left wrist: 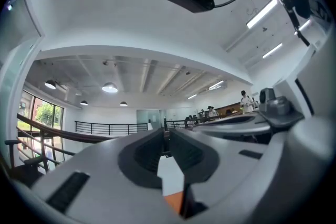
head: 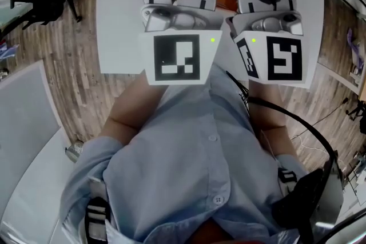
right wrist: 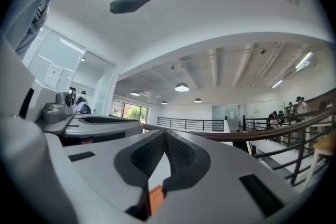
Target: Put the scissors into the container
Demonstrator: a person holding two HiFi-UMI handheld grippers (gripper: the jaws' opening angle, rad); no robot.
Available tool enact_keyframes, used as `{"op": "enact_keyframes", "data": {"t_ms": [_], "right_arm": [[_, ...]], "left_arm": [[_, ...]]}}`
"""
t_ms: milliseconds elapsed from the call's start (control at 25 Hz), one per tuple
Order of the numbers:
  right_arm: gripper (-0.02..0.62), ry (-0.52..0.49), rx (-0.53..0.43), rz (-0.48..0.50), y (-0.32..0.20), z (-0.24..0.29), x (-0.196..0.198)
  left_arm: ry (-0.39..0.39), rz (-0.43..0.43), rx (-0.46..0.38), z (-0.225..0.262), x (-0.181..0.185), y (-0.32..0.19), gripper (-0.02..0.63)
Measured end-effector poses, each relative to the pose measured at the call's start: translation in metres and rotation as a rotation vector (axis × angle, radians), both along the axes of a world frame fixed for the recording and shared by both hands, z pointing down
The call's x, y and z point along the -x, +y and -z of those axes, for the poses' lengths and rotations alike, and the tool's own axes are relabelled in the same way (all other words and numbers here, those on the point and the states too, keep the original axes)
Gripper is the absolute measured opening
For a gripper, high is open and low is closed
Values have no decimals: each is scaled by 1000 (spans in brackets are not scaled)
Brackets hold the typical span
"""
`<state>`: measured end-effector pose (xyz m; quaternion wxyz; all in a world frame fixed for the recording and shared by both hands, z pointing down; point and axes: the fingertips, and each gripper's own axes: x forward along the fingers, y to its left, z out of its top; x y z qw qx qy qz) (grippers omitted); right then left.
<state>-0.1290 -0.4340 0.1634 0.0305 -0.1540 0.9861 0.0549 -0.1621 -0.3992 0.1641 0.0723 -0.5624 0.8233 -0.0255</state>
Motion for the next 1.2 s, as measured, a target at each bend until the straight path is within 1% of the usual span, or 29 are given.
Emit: {"op": "enact_keyframes", "data": {"t_ms": [480,640,920,1200], "right_arm": [[11,-1,-2,-20,-1,-4,-7],[11,1,3,-20,-3,-6,-9],[11,7,12,-18,-7,-7,1],[11,7,12,-18,-6,-13,-2]], "left_arm": [[18,-2,13,-6,-5,-3,40],[11,1,12,-5,-5,-5,40],[22,10,18,-6,7,-8,40],[28,14,15,-11,5,-8,40]]}}
